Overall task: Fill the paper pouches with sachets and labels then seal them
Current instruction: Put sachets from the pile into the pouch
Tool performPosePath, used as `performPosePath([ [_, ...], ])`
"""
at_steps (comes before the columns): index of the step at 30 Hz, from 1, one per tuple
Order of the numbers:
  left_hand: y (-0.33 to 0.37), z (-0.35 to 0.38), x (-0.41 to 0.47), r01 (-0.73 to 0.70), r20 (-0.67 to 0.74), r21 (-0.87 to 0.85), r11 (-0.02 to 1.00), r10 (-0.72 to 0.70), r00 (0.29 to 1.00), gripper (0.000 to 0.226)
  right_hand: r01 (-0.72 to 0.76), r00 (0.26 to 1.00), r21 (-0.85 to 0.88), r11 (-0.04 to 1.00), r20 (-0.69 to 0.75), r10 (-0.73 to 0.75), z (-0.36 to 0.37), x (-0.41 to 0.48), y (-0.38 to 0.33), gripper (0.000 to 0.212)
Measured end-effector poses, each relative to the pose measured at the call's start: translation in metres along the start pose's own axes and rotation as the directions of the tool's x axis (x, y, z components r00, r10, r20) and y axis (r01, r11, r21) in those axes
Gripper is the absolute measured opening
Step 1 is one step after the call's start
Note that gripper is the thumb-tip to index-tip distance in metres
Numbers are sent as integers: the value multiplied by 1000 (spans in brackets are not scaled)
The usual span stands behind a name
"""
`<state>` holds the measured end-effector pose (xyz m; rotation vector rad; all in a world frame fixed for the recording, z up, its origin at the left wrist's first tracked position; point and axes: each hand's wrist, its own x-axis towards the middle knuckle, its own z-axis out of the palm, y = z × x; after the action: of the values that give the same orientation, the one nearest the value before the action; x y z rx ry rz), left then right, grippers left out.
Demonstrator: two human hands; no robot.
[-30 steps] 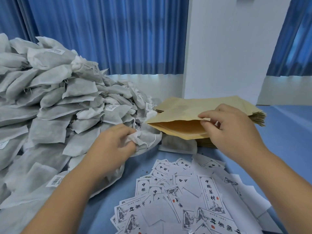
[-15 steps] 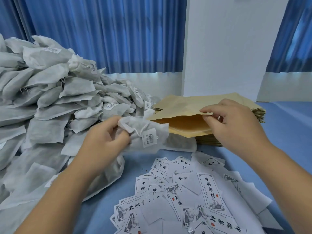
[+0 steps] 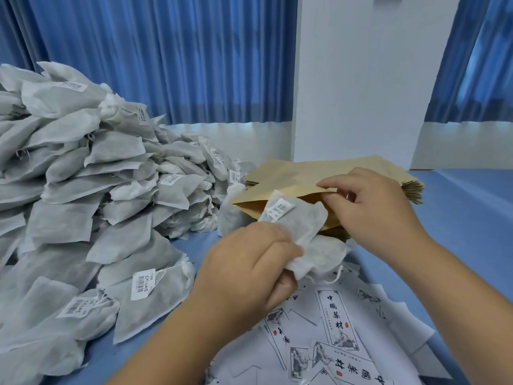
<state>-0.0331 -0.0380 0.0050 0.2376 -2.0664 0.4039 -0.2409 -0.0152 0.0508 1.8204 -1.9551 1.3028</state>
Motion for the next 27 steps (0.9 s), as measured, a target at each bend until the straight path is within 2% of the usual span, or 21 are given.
performPosePath([
  [5, 6, 8, -1, -41, 12, -5, 999, 41, 999, 12, -3, 1000, 24, 1000, 2, 3, 0, 0, 0, 19],
  [8, 6, 8, -1, 1, 51, -13, 1000, -1, 999, 18, -4, 1000, 37, 999, 3, 4, 0, 0, 0, 18],
  [11, -2, 5, 0, 190, 43, -16, 982, -189, 981, 15, 16, 1000, 46, 999, 14, -16, -1, 1, -1, 18],
  [14, -13, -1, 3, 396, -51, -34, 918, -397, 916, 12, 34, 998, 60, 998, 42, -36, 0, 1, -2, 19],
  [17, -20, -7, 4, 460, -148, -35, 887, -460, 876, 10, 39, 997, 83, 996, 60, -44, -1, 1, -4, 18],
  [19, -20, -9, 5, 450, -84, 21, 893, -447, 891, 11, 41, 997, 112, 993, 56, -48, -1, 1, -6, 17],
  [23, -11, 0, 6, 238, 92, 189, 953, -259, 962, 21, 31, 995, 156, 987, 88, -45, -2, -1, -10, 16],
  [25, -12, 4, 10, 204, 109, 241, 949, -235, 966, 15, 30, 990, 175, 984, 132, -53, -4, -2, -12, 16],
  [27, -16, 7, 16, 239, 84, 286, 928, -273, 958, 9, 39, 983, 219, 975, 169, -77, -5, -4, -17, 17],
])
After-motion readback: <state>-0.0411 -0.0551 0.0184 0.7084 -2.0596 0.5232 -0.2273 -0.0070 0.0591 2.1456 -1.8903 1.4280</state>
